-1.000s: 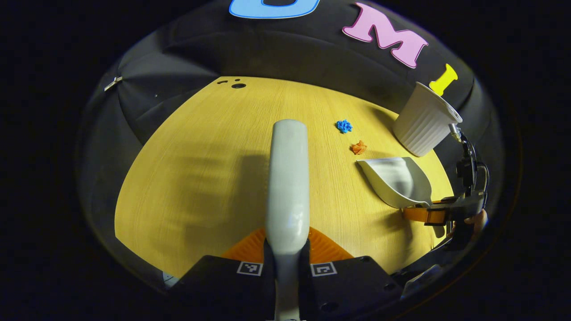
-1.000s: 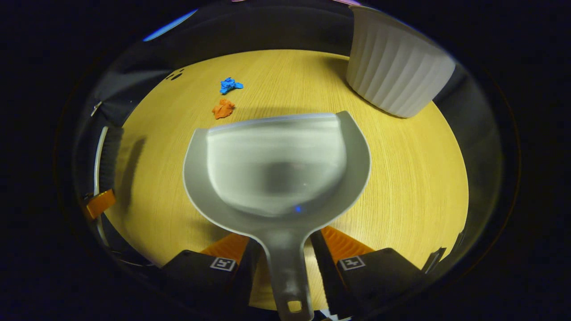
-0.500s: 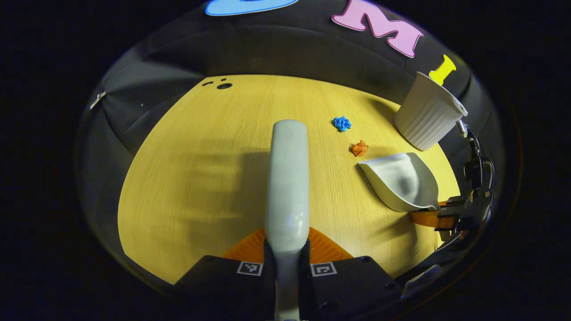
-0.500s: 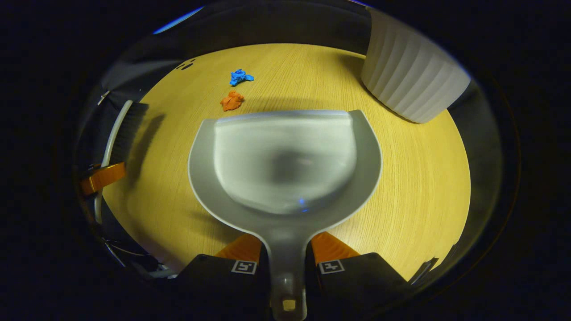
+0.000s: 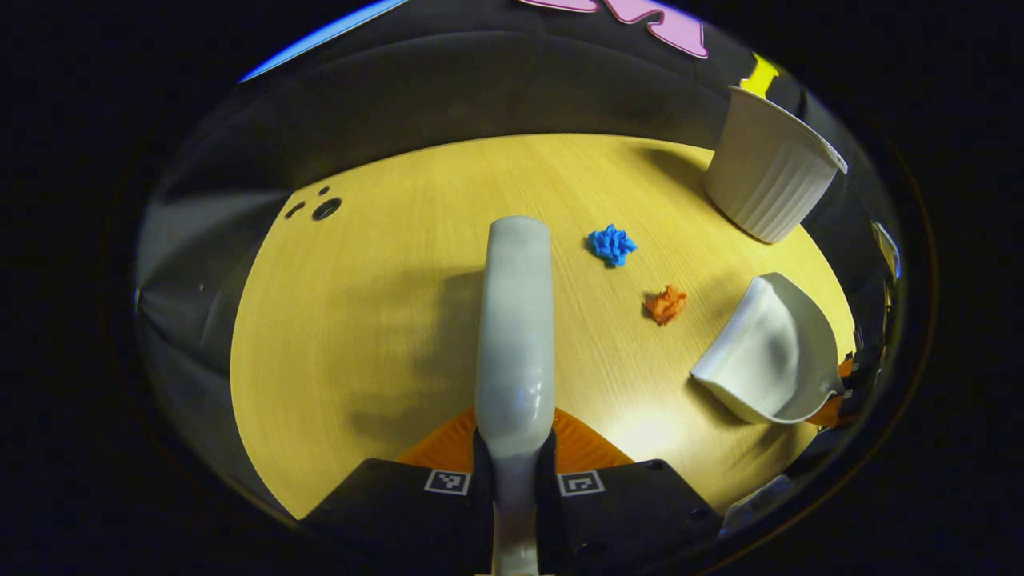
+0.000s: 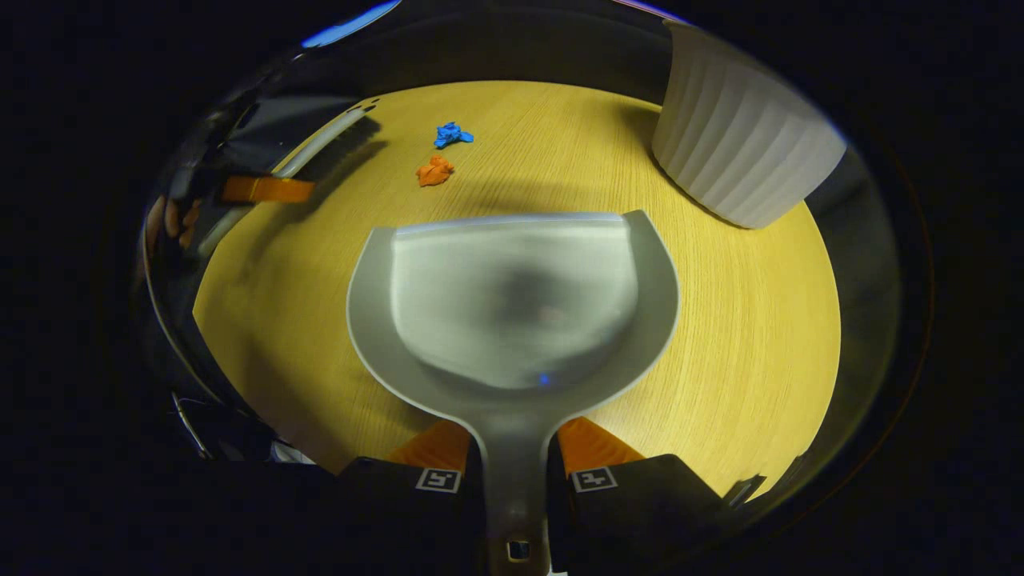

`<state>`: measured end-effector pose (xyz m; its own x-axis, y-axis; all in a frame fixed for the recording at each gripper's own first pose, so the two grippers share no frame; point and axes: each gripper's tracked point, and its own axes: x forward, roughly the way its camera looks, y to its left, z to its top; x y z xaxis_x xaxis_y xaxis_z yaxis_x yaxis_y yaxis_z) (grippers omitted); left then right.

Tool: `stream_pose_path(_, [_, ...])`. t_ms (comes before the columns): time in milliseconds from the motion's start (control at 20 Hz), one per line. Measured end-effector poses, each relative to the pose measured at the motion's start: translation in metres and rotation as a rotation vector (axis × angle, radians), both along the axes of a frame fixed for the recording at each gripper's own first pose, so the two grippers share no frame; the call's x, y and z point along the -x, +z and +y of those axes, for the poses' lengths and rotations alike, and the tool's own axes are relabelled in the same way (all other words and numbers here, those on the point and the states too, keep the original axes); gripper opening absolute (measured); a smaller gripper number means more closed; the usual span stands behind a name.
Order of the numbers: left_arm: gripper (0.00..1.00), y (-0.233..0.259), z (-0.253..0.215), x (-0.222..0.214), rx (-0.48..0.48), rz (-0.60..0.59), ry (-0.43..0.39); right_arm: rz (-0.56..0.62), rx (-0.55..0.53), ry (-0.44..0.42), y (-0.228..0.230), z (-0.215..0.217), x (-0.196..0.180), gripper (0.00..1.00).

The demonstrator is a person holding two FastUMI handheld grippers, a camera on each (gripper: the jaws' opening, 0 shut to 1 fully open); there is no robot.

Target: Pick up the small broom and dustpan from the desktop, sweep the trash into the dustpan with the broom, and then empty the trash into the garbage bin.

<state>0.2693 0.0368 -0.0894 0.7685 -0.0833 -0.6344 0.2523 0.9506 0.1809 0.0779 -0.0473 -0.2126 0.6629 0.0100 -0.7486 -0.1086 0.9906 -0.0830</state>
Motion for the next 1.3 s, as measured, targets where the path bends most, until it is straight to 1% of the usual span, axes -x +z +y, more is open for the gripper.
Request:
stream_pose_path(50, [0.25,0.002,-0.005,-0.012,-0.015,0.001,-0.023,0.001,0.000,0.006,0.000,0.000,0.002,0.35])
stream_pose_path(100, [0.25,0.004,-0.010,-0.023,-0.035,0.002,-0.043,0.001,0.005,0.012,-0.001,-0.001,0.003,0.39])
stream_pose_path(150, [0.25,0.003,-0.014,-0.032,-0.056,0.005,-0.059,0.000,0.015,0.016,-0.002,-0.001,0.005,0.39])
stream_pose_path(200, [0.24,0.003,-0.019,-0.041,-0.077,0.011,-0.077,-0.001,0.022,0.022,-0.002,-0.002,0.004,0.35])
stream_pose_path(250, [0.25,0.000,-0.024,-0.049,-0.098,0.018,-0.099,-0.002,0.023,0.028,-0.002,-0.001,0.004,0.35])
stream_pose_path(300, [0.24,0.000,-0.030,-0.054,-0.120,0.026,-0.123,-0.003,0.021,0.032,-0.002,0.001,0.005,0.35])
stream_pose_path(350, [0.25,0.000,-0.036,-0.059,-0.139,0.032,-0.147,-0.002,0.021,0.036,-0.002,0.002,0.005,0.35])
stream_pose_path(400, [0.25,-0.001,-0.042,-0.061,-0.154,0.037,-0.173,-0.001,0.023,0.043,-0.003,0.003,0.005,0.35])
stream_pose_path(500, [0.25,0.002,-0.058,-0.065,-0.170,0.039,-0.234,0.006,0.036,0.063,-0.005,0.003,0.006,0.35])
stream_pose_path(550, [0.27,0.002,-0.066,-0.064,-0.172,0.048,-0.265,0.008,0.043,0.073,-0.004,0.002,0.006,0.35])
stream_pose_path(600, [0.24,0.000,-0.072,-0.060,-0.174,0.062,-0.291,0.007,0.046,0.078,-0.005,0.001,0.007,0.39])
stream_pose_path(650, [0.26,-0.001,-0.080,-0.056,-0.170,0.076,-0.314,0.008,0.046,0.081,-0.006,0.000,0.007,0.35])
stream_pose_path(700, [0.27,-0.005,-0.089,-0.051,-0.163,0.093,-0.344,0.008,0.045,0.083,-0.006,0.000,0.006,0.35])
stream_pose_path(1000, [0.26,-0.032,-0.131,-0.005,-0.166,0.194,-0.530,-0.003,0.063,0.113,-0.008,-0.002,0.005,0.35])
stream_pose_path(1100, [0.26,-0.035,-0.144,0.012,-0.144,0.234,-0.586,-0.012,0.067,0.125,-0.012,-0.004,0.005,0.35])
stream_pose_path(1200, [0.26,-0.036,-0.156,0.033,-0.127,0.270,-0.635,-0.016,0.073,0.134,-0.013,-0.006,0.003,0.35])
stream_pose_path(1250, [0.24,-0.038,-0.160,0.041,-0.124,0.287,-0.653,-0.016,0.073,0.135,-0.014,-0.007,0.004,0.35])
stream_pose_path(1300, [0.26,-0.039,-0.162,0.048,-0.123,0.304,-0.673,-0.018,0.073,0.137,-0.014,-0.007,0.003,0.35])
